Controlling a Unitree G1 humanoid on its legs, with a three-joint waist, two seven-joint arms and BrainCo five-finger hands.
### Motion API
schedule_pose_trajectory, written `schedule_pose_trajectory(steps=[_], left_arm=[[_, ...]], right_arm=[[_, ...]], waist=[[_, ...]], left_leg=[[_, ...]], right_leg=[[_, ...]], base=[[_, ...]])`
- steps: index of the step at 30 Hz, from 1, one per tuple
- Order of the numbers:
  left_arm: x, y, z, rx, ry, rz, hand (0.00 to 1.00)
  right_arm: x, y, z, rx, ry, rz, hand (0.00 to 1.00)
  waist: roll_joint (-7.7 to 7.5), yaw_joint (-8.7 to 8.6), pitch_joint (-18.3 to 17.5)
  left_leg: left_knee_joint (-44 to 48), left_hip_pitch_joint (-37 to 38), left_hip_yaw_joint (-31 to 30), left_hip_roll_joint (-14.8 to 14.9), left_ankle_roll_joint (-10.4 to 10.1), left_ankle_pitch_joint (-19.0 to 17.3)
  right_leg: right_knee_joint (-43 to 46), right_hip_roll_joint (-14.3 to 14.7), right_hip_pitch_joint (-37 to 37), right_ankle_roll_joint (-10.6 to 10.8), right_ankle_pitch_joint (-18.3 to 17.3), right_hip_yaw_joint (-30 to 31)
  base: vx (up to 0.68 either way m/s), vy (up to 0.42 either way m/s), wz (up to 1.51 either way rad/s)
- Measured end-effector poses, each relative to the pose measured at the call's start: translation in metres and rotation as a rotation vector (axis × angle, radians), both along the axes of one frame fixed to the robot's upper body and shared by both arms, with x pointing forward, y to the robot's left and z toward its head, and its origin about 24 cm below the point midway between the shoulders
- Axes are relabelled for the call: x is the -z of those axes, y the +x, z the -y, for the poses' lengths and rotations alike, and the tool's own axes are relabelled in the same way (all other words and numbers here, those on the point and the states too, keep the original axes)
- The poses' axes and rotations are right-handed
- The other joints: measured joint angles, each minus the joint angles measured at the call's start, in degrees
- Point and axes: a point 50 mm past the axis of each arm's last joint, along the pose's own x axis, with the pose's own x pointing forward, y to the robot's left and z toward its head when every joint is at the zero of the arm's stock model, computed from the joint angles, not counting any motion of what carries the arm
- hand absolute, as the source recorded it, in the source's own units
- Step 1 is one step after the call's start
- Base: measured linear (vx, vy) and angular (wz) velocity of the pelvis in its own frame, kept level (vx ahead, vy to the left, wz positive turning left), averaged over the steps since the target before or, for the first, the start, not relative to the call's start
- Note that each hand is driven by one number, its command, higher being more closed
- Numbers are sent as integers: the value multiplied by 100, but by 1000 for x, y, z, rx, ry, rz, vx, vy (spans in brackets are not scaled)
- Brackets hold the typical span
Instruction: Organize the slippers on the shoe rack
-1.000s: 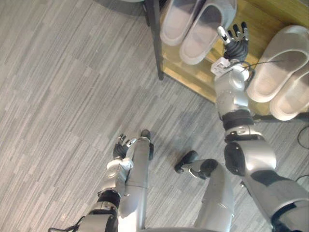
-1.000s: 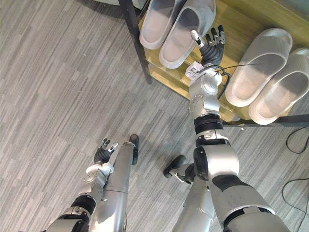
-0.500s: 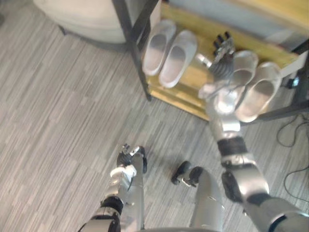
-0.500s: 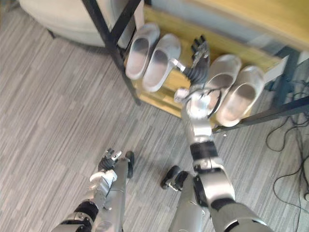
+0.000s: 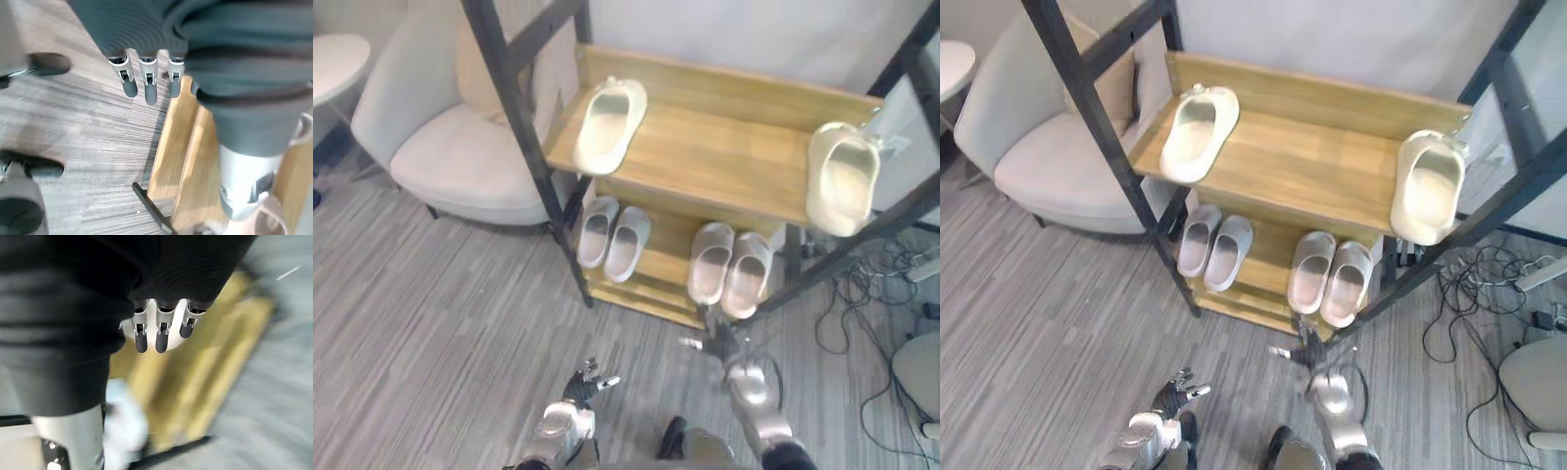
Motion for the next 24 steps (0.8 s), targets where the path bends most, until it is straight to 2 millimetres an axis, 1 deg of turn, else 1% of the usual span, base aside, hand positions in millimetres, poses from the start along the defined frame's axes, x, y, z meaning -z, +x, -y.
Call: schedule_pose_trajectory(steps=[1,2,4,5,6,8,11,13,16,17,18,19,22,24], left_arm=[[0,-1,-2,22,20,-1,0],[0,-1,-3,37,29,-1,0],[2,-6,-3,62,49,-14,0],[2,-7,-2,83,60,-10,0],[2,-8,0,108,74,-8,0],[2,-12,10,186,79,1,0],[-4,-12,24,245,58,37,0],[-8,-9,33,282,44,66,0],[-24,2,52,372,7,164,0],[-32,7,58,398,-4,205,0],[-58,17,78,475,-63,339,0],[-73,22,90,503,-117,407,0],[-111,32,115,569,-237,571,0],[-132,42,124,591,-288,655,0]], right_arm=[[10,-13,5,21,0,-59,0],[15,-20,7,33,0,-92,0],[33,-49,18,86,0,-221,0],[39,-61,21,114,1,-273,0],[40,-63,23,139,9,-280,0],[44,-68,27,169,6,-311,0],[46,-70,24,180,18,-322,0],[46,-70,22,181,24,-325,0],[47,-72,20,184,30,-334,0],[48,-73,20,189,32,-339,0],[49,-75,21,218,47,-346,0],[49,-76,21,223,50,-348,0],[50,-77,20,222,53,-352,0],[50,-77,21,234,63,-352,0]], waist=[[27,-19,-29],[44,-21,-52],[106,-23,-126],[139,-30,-180],[153,-32,-189],[176,-61,-206],[170,-22,-212],[165,-25,-227],[148,-28,-290],[142,-28,-310],[136,-28,-341],[144,-29,-353],[147,-35,-409],[150,-46,-413]], left_leg=[[-52,75,2,-2,5,6],[-78,117,3,-4,10,10],[-212,282,1,-32,36,51],[-257,308,-3,-55,48,69],[-268,326,-1,-66,51,74],[-352,421,7,-100,82,110],[-507,581,16,-125,118,180],[-579,639,21,-131,134,192],[-657,643,29,-149,129,218],[-668,641,29,-163,147,236],[-705,701,20,-184,171,253],[-774,793,21,-191,173,263],[-830,820,15,-192,170,266],[-850,820,15,-193,170,271]], right_leg=[[-189,47,116,11,92,-2],[-291,76,186,31,147,1],[-676,152,452,63,350,-7],[-786,167,508,80,422,-3],[-840,171,537,82,460,5],[-1017,209,633,99,566,57],[-1199,229,772,92,656,75],[-1299,245,821,119,690,89],[-1405,288,826,122,753,127],[-1436,293,831,125,778,130],[-1481,299,919,92,811,125],[-1483,301,961,91,812,128],[-1521,317,977,103,802,123],[-1546,328,974,101,803,126]], base=[[17,30,-8],[7,29,-4],[-1,18,0],[-20,40,-1],[-28,40,-3],[-49,28,-4],[-56,20,-2],[-55,13,-5],[-21,2,-5],[0,0,0],[0,0,0],[0,0,0],[22,-2,0],[15,-3,-1]])
